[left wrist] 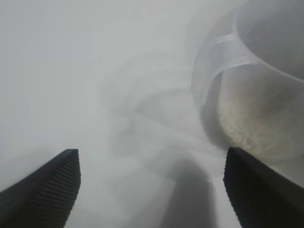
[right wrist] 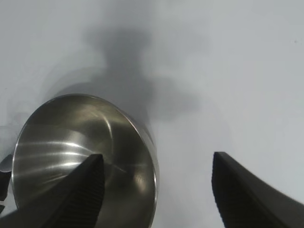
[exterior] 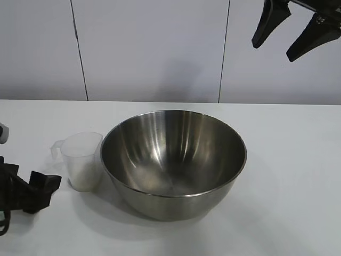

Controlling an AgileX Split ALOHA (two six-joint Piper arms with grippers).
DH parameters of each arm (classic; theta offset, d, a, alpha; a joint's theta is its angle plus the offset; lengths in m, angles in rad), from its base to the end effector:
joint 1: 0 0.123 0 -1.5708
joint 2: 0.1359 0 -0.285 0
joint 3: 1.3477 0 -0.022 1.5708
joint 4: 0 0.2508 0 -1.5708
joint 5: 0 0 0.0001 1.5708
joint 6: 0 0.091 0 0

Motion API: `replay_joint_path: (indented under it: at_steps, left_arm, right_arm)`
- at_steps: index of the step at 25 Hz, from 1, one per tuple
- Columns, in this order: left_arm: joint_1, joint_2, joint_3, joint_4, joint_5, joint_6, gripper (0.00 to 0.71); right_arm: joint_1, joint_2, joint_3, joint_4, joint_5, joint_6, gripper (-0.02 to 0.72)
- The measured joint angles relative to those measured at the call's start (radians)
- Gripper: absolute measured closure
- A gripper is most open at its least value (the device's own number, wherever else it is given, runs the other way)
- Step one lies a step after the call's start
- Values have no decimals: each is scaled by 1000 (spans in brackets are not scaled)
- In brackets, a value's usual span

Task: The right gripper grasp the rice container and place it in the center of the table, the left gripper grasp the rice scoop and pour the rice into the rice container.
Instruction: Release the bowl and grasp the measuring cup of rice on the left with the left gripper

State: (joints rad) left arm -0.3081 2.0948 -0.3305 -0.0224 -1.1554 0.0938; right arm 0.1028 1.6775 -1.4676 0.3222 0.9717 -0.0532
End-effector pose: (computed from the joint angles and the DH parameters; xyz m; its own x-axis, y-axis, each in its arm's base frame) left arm 0.2377 -0.0737 0.0510 -0.4490 0.2317 -0.8629 0.3254 0.9419 0.0836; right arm 0.3578 0.0609 0.3137 -0.8944 0.0363 -0.4459 -0.1065 0.9508 0.2910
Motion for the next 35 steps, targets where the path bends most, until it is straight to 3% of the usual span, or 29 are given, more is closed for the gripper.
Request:
replay_joint_path:
  at_steps: [10,23,35]
  left_arm:
    - [0,12,-85,-13,1,1,116]
    - [1,14,-103,-34,2,3,118]
    - [1,-22,-111,-36,3,2,169]
  right_arm:
    - [0,0,0,0,0,0,252]
    - [0,0,0,0,-3,0,252]
    - [0,0,0,0,-7,0,252]
